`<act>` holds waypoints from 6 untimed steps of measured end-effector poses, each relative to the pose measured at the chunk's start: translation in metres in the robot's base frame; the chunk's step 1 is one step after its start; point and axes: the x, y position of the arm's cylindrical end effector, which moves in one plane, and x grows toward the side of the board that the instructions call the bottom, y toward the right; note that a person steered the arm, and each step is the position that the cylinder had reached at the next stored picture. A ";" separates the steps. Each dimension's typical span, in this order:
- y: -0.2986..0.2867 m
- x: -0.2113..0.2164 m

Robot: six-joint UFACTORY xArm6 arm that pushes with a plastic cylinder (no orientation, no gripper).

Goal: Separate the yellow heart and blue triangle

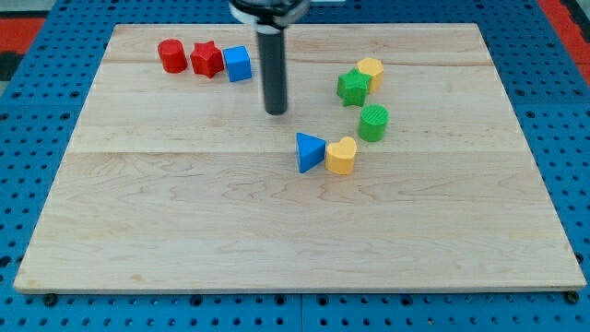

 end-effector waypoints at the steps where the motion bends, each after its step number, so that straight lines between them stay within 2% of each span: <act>1: 0.050 0.031; 2: 0.072 0.066; 3: 0.046 0.086; 5: -0.050 0.086; 6: -0.046 0.105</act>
